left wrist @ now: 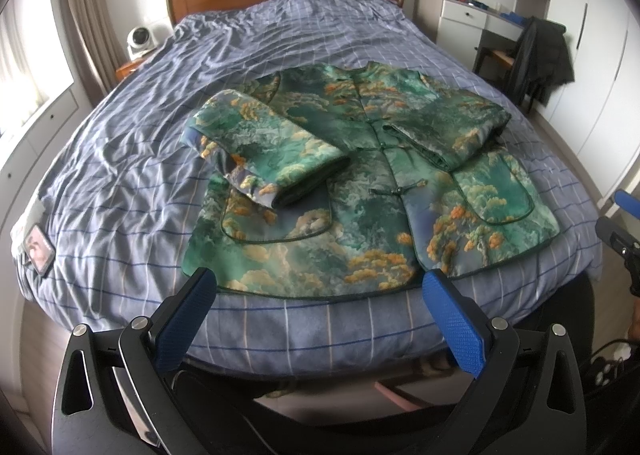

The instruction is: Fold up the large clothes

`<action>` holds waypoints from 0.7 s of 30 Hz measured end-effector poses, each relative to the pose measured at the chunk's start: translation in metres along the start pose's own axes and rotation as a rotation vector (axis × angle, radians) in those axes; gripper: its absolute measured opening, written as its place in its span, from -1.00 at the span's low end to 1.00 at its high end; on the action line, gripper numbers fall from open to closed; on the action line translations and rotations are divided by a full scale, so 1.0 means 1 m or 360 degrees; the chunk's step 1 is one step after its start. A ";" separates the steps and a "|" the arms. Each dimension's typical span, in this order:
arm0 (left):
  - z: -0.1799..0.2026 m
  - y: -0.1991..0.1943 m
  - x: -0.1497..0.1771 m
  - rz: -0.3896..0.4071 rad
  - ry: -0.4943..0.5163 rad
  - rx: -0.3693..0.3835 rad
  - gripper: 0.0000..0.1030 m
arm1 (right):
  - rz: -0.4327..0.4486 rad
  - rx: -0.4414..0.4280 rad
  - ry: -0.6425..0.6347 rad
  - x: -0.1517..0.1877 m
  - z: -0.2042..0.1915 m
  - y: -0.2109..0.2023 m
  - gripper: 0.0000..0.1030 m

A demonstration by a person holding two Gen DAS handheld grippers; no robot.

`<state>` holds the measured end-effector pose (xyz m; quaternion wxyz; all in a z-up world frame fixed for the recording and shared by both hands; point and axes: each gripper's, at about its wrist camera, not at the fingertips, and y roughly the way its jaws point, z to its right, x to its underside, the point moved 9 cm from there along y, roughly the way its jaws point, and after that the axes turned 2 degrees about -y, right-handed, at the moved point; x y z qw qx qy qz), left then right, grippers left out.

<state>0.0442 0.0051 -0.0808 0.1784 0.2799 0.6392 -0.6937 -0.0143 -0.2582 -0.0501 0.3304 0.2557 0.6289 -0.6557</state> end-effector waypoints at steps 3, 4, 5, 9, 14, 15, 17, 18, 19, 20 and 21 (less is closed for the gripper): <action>0.000 0.000 0.000 0.0000 0.0001 0.0000 0.99 | -0.0001 -0.0001 0.0000 0.000 0.000 0.000 1.00; 0.000 0.000 0.000 0.0001 0.0002 -0.0001 0.99 | -0.0001 -0.0001 -0.0001 0.000 -0.001 0.000 1.00; 0.000 0.000 0.000 0.0003 0.0004 -0.0004 0.99 | -0.0002 -0.0002 -0.0002 0.000 -0.002 0.000 1.00; -0.008 0.000 -0.004 0.0039 0.0004 -0.0058 0.99 | -0.0005 -0.0013 -0.0017 -0.002 -0.008 0.000 1.00; -0.034 0.000 -0.013 0.0109 -0.0080 -0.0141 0.99 | 0.0037 0.0006 -0.0106 -0.012 -0.011 0.009 1.00; -0.039 0.000 -0.015 0.0117 -0.0103 -0.0151 0.99 | 0.0056 0.0012 -0.0127 -0.016 -0.009 0.011 1.00; -0.048 0.001 -0.017 0.0123 -0.0152 -0.0158 0.99 | 0.0106 0.0043 -0.0208 -0.029 -0.009 0.018 1.00; -0.051 0.001 -0.017 0.0123 -0.0174 -0.0156 0.99 | 0.0112 0.0066 -0.0247 -0.033 -0.007 0.023 1.00; -0.053 0.001 -0.017 0.0122 -0.0194 -0.0149 0.99 | 0.0110 0.0088 -0.0295 -0.037 -0.007 0.030 1.00; -0.053 0.001 -0.017 0.0119 -0.0207 -0.0144 0.99 | 0.0102 0.0097 -0.0347 -0.039 -0.007 0.041 1.00; -0.053 0.001 -0.017 0.0116 -0.0216 -0.0141 0.99 | 0.0084 0.0099 -0.0390 -0.041 -0.007 0.054 1.00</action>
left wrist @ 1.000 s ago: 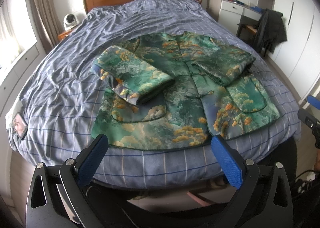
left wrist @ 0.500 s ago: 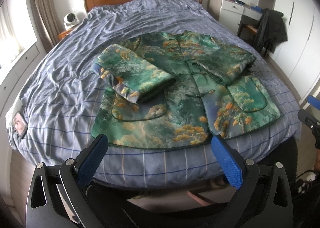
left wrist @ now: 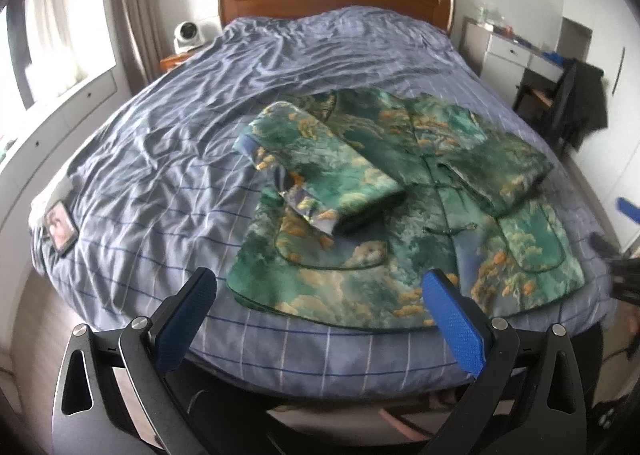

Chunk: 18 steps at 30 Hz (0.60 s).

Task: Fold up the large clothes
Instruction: 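Grasp the folded sleeve of the green jacket with the right tool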

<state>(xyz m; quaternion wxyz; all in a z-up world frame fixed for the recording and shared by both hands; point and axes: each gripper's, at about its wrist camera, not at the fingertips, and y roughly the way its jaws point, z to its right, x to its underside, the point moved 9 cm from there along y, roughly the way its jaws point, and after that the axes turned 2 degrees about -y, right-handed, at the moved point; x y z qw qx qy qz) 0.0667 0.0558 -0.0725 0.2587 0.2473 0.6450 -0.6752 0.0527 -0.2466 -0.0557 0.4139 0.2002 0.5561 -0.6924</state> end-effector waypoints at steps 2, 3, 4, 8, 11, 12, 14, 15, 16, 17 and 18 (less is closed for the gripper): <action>0.001 -0.001 0.001 0.0001 -0.0006 -0.0003 0.99 | -0.0054 -0.0019 -0.0053 0.001 -0.001 0.031 1.00; 0.001 -0.001 0.001 0.0001 -0.0004 -0.0008 0.99 | -0.0090 -0.0032 -0.0075 0.002 -0.002 0.047 1.00; 0.001 -0.001 0.001 0.0000 0.0001 -0.0013 0.99 | -0.0128 -0.0041 -0.0105 0.002 -0.005 0.065 1.00; 0.000 -0.002 0.004 -0.0016 0.0001 -0.0042 0.99 | -0.0165 -0.0120 -0.0243 -0.009 -0.027 0.128 1.00; -0.005 0.000 0.007 -0.0044 -0.0019 -0.0061 0.99 | -0.0184 -0.0120 -0.0357 -0.018 -0.039 0.173 1.00; -0.007 0.001 0.009 -0.0059 -0.0028 -0.0068 0.99 | -0.0221 -0.0113 -0.0398 -0.017 -0.041 0.189 1.00; -0.009 0.002 0.012 -0.0077 -0.0036 -0.0074 0.99 | -0.0306 -0.0100 -0.0454 -0.010 -0.042 0.218 0.99; -0.010 0.002 0.014 -0.0082 -0.0037 -0.0081 0.99 | -0.0346 -0.0105 -0.0460 -0.005 -0.041 0.230 0.99; -0.011 0.002 0.015 -0.0086 -0.0035 -0.0090 0.99 | -0.0378 -0.0116 -0.0448 -0.001 -0.040 0.238 0.99; -0.012 0.002 0.017 -0.0089 -0.0033 -0.0096 0.99 | -0.0408 -0.0136 -0.0414 0.004 -0.038 0.245 0.98; -0.012 0.003 0.018 -0.0094 -0.0033 -0.0099 0.99 | -0.0423 -0.0159 -0.0376 0.007 -0.036 0.249 0.98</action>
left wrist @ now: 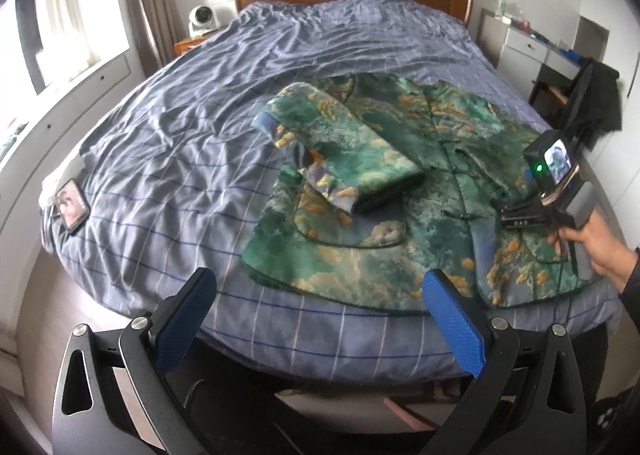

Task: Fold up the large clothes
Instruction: 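Grasp the folded sleeve of the green jacket with the right tool, then lift the sleeve with the right tool and unfold it outward off the jacket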

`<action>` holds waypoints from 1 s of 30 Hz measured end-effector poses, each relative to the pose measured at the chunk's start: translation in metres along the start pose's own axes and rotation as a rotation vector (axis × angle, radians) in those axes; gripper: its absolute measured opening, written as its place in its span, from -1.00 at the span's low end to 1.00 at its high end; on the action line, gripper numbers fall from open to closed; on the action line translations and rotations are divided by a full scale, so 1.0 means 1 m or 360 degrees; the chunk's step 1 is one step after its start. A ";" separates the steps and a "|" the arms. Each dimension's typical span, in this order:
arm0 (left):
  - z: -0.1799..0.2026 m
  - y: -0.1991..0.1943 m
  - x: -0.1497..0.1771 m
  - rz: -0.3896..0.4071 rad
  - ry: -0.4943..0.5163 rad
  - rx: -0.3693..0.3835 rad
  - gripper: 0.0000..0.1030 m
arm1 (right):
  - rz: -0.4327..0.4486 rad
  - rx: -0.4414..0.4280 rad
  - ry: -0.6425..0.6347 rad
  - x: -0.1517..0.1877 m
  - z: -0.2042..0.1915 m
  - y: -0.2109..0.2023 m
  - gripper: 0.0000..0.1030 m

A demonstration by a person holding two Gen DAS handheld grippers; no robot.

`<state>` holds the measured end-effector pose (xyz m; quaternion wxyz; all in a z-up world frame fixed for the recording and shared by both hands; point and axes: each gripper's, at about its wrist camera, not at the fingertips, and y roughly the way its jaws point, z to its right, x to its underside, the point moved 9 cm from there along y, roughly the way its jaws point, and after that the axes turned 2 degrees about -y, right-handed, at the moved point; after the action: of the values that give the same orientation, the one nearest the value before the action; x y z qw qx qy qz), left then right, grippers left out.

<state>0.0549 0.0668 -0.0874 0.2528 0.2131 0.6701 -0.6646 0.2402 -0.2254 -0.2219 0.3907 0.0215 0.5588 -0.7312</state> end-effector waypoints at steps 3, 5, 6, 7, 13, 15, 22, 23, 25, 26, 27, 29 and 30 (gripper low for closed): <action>0.002 0.005 0.003 -0.0026 -0.0009 0.0018 0.99 | 0.0005 -0.0067 0.0107 0.006 0.005 0.001 0.70; 0.005 0.007 0.004 -0.0041 -0.0005 0.0039 0.99 | -0.0003 -0.0087 0.0166 0.009 0.008 -0.003 -0.17; 0.007 0.007 0.004 -0.0042 0.0004 0.0045 0.99 | 0.0008 -0.0105 0.0200 0.010 0.010 -0.008 -0.28; 0.009 0.006 0.004 -0.0037 0.0014 0.0047 0.99 | 0.0022 -0.0117 0.0232 0.009 0.012 -0.012 -0.35; 0.013 0.005 0.005 -0.0024 0.0043 0.0040 0.99 | 0.0252 -0.0092 0.0521 0.002 0.052 -0.076 -0.54; 0.013 0.006 0.004 -0.0031 0.0035 0.0045 0.99 | 0.0345 -0.0070 0.0662 0.005 0.078 -0.105 -0.56; 0.016 0.008 0.000 -0.0018 0.0064 0.0044 0.99 | 0.0611 0.0181 0.1077 0.046 0.191 -0.199 -0.56; 0.017 0.008 -0.001 -0.0018 0.0068 0.0045 0.99 | 0.0622 0.0192 0.1127 0.052 0.203 -0.204 -0.56; 0.019 0.009 -0.002 -0.0018 0.0078 0.0047 0.99 | 0.0638 0.0231 0.1243 0.076 0.230 -0.216 -0.57; 0.020 0.008 -0.003 -0.0016 0.0084 0.0045 0.99 | 0.0633 0.0257 0.1275 0.085 0.240 -0.216 -0.56; 0.021 0.008 -0.004 -0.0012 0.0091 0.0042 0.99 | 0.0621 0.0288 0.1316 0.094 0.254 -0.214 -0.57; 0.022 0.006 -0.006 0.0000 0.0106 0.0029 0.99 | 0.0596 0.0318 0.1448 0.125 0.272 -0.213 -0.57; 0.022 0.006 -0.007 0.0005 0.0110 0.0023 0.99 | 0.0582 0.0320 0.1524 0.139 0.280 -0.210 -0.57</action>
<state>0.0654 0.0457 -0.0875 0.2289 0.2388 0.6732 -0.6614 0.1324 -0.5207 -0.0141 0.2087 0.4882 0.5890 -0.6092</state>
